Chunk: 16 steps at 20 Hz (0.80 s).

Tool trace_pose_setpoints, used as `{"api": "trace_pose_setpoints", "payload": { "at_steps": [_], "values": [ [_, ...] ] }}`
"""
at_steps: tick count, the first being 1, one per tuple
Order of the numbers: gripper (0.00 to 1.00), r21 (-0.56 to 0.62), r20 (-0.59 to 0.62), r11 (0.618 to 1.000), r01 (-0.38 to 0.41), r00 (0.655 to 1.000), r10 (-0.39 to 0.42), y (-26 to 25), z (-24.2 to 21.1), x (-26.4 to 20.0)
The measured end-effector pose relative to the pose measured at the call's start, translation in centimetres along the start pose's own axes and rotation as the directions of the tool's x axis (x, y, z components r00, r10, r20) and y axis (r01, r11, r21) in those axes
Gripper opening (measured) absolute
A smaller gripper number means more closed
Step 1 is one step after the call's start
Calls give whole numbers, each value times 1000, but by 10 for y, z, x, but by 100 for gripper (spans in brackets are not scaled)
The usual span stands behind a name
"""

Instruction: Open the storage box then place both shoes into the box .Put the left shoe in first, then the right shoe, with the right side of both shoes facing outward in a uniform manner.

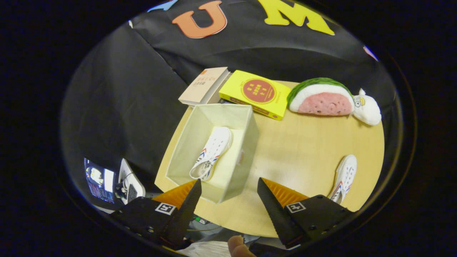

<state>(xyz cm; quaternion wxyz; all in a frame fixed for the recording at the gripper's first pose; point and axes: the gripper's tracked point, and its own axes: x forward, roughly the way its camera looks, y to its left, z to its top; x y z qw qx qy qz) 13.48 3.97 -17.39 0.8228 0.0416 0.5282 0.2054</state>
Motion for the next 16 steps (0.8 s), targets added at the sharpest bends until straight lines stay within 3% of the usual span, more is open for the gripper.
{"api": "trace_pose_setpoints", "payload": {
  "at_steps": [3, 10, 16],
  "values": [
    [96, 40, -8, 999, 22, 1000, -22, -60, -14, -12],
    [96, 151, -50, 977, 153, 988, -147, -211, -42, -8],
    [96, 172, -102, 952, 254, 966, -239, -300, -67, 16]
  ]
}}
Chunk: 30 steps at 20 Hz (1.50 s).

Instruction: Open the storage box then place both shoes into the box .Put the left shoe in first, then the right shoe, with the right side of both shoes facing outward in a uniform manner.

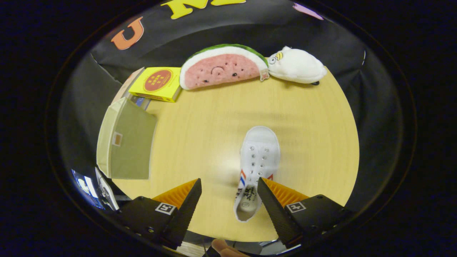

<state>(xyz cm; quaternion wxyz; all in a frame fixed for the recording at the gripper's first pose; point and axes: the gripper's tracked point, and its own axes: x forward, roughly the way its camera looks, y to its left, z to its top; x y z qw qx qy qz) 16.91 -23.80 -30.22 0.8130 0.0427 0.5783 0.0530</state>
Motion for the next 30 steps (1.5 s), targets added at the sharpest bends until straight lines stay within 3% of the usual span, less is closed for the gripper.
{"api": "trace_pose_setpoints", "payload": {
  "at_steps": [5, 8, 12, 18, 20, 21, 23, 25, 30],
  "values": [
    [96, 29, -89, 999, 41, 995, -38, -38, -22, 35],
    [96, -31, -117, 993, 111, 987, -114, -64, -33, 48],
    [95, -43, -85, 987, 153, 984, -157, -76, -32, 64],
    [37, -20, -92, 997, 70, 993, -72, -55, -32, 74],
    [32, -5, -85, 999, 53, 995, -53, -55, -33, 77],
    [23, -1, -87, 999, 36, 996, -36, -54, -34, 73],
    [22, 53, -63, 998, 15, 998, -11, -62, -36, 69],
    [0, 116, -55, 993, -16, 998, 23, -61, -35, 70],
    [1, 171, -11, 979, -109, 994, 112, -45, -31, 59]
  ]
}}
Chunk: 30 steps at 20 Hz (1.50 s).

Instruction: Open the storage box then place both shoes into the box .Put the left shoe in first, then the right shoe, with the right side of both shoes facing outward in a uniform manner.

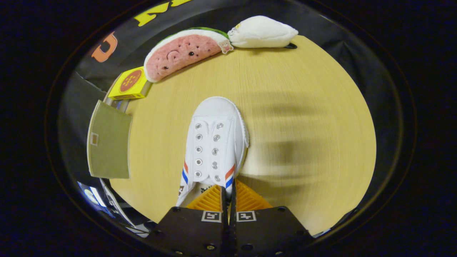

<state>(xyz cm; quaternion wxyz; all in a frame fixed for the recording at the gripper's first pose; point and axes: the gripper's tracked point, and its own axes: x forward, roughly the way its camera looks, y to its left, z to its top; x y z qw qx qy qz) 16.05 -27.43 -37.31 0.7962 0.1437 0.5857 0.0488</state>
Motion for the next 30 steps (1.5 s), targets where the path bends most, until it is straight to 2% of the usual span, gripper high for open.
{"api": "trace_pose_setpoints", "payload": {
  "at_steps": [2, 7, 12, 17, 20, 24, 27, 30],
  "values": [
    [0, 13, 22, 999, -35, 999, 34, 16, -1, -14],
    [0, -24, 110, 999, -38, 993, 40, 70, 2, -75],
    [0, -59, 191, 997, -45, 980, 56, 162, 15, -129],
    [0, -132, 233, 989, -72, 967, 102, 275, 21, -152],
    [0, -181, 226, 981, -73, 967, 114, 350, 18, -143],
    [0, -187, 205, 980, -67, 973, 106, 420, 13, -100],
    [0, -165, 171, 986, -31, 984, 59, 448, 1, -58],
    [0, -114, 151, 992, 44, 988, -26, 455, -13, -16]
  ]
}}
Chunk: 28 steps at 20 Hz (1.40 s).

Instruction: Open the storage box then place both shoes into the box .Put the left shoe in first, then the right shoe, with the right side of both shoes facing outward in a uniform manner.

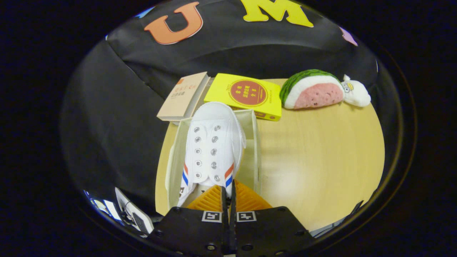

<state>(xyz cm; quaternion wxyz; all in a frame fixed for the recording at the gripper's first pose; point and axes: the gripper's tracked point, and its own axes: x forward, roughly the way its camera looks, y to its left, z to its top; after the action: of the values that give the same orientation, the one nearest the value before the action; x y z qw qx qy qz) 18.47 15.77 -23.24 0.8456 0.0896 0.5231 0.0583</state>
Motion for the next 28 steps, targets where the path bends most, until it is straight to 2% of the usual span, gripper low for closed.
{"api": "trace_pose_setpoints", "payload": {
  "at_steps": [6, 11, 14, 15, 16, 17, 20, 22, 24, 28],
  "values": [
    [0, 18, 36, 976, 217, 975, -218, -17, -15, 55],
    [0, 4, 39, 958, 286, 958, -286, -19, -16, 68],
    [3, 21, 51, 964, 264, 963, -265, -14, -13, 73],
    [14, 13, 54, 964, 267, 962, -267, -16, -14, 71],
    [14, 10, 57, 965, 261, 964, -261, -15, -16, 69],
    [22, 14, 71, 971, 238, 969, -238, -10, -16, 66],
    [24, -14, 150, 967, 253, 957, -248, -11, -5, 48],
    [29, -43, 187, 967, 252, 953, -240, -10, 0, 31],
    [30, -56, 232, 968, 245, 946, -227, -9, 5, 8],
    [36, -85, 367, 965, 247, 908, -200, -13, 16, -56]
  ]
}}
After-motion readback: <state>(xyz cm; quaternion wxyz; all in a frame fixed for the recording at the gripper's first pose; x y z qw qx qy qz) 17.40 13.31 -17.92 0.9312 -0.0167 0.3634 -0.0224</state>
